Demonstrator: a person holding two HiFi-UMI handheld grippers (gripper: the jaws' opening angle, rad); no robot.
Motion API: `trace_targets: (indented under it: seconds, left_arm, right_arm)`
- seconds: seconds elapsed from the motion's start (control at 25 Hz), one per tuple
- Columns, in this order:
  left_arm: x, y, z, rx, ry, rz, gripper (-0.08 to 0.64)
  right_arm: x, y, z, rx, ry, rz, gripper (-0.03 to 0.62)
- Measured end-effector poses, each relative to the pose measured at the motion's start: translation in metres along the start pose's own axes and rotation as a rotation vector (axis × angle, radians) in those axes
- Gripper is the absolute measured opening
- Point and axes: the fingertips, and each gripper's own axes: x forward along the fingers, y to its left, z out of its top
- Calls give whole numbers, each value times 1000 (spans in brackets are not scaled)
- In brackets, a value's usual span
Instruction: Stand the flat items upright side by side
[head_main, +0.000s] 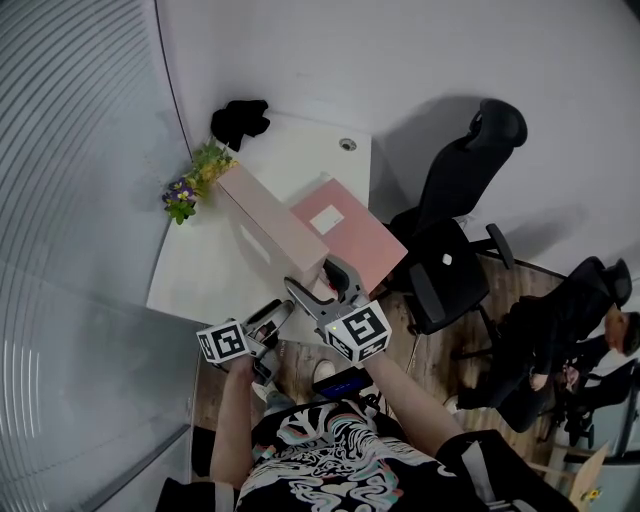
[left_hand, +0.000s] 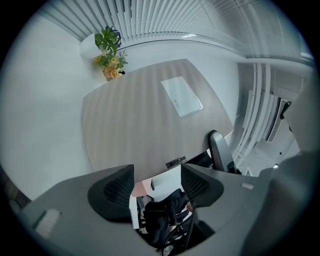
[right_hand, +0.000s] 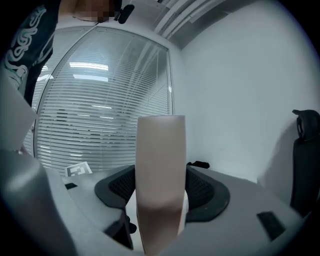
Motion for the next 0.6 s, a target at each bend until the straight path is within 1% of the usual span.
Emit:
trace_targets:
  seconds: [0.12, 0.2, 0.36, 0.52, 0.6]
  left_arm:
    - [-1, 2, -2, -2, 4, 2, 276]
    - [-1, 3, -2, 1, 7, 3, 276]
    - [1, 1, -2, 29, 21, 12, 276]
    - [4, -5, -3, 26, 39, -9, 282]
    - [4, -5, -4, 41, 50, -8, 284]
  right_arm:
    - [-2, -1, -12, 5, 26, -5, 295]
    - [-4, -2, -16, 12, 27, -8, 293]
    - [-4, -2, -15, 18, 24, -6, 295]
    - [-5, -1, -16, 28, 28, -5, 296]
    - [-5, -1, -17, 41, 30, -10, 296]
